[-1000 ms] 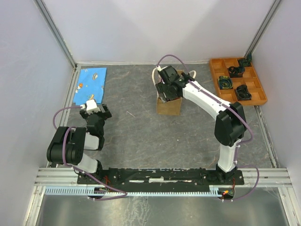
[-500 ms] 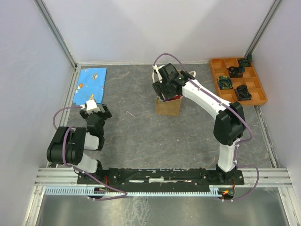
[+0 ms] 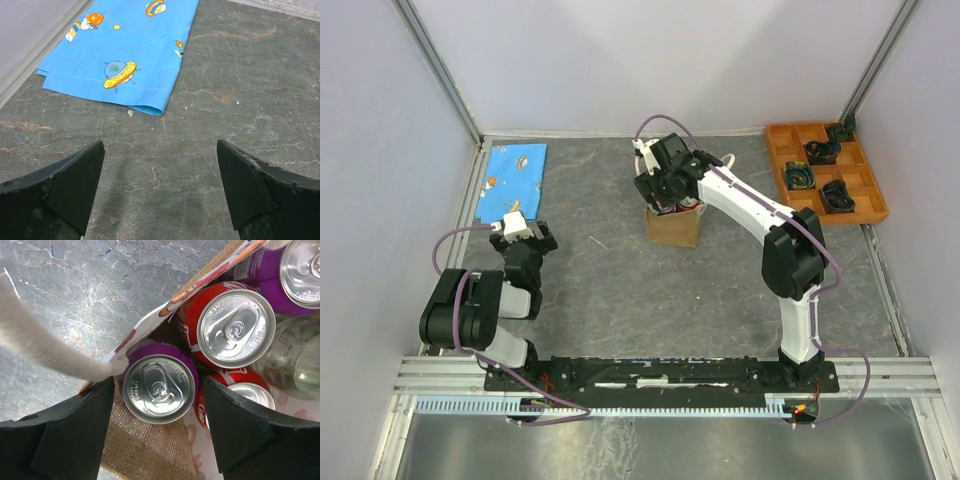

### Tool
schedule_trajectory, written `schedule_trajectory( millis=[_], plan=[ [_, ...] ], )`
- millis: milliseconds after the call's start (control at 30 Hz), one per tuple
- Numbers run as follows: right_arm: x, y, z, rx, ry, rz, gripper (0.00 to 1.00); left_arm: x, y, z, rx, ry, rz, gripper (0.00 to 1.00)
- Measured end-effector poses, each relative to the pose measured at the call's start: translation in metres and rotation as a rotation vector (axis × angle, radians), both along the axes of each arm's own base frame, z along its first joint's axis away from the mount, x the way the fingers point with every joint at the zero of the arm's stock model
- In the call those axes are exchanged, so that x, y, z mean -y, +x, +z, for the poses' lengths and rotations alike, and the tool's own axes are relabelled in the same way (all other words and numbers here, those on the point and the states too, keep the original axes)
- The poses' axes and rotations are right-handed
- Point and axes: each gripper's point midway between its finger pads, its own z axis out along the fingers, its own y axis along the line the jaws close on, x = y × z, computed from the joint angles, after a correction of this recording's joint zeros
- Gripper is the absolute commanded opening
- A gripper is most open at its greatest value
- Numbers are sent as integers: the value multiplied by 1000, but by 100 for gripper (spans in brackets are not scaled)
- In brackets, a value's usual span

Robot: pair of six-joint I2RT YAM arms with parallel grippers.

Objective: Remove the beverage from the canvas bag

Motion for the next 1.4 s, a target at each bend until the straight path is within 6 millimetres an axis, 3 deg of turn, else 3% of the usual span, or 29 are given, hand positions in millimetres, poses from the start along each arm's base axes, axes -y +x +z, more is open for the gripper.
schedule_trajectory(
  millis=[567,900,1000,1067,1100,1133,1400],
  plan=[
    [-2,6,-24,-15,-8,-16,77,0,0,0,0,0,0,99],
    [-3,7,-29,-15,9,-33,68,0,0,0,0,0,0,99],
    [-3,8,-30,-14,9,-33,51,0,0,0,0,0,0,99],
    [-3,8,-31,-13,9,-34,27,0,0,0,0,0,0,99],
    [-3,8,-31,-13,9,-36,8,0,0,0,0,0,0,99],
    [-3,8,-30,-13,10,-37,0,0,0,0,0,0,0,99],
    [1,8,-27,6,13,-62,0,0,0,0,0,0,0,99]
  ],
)
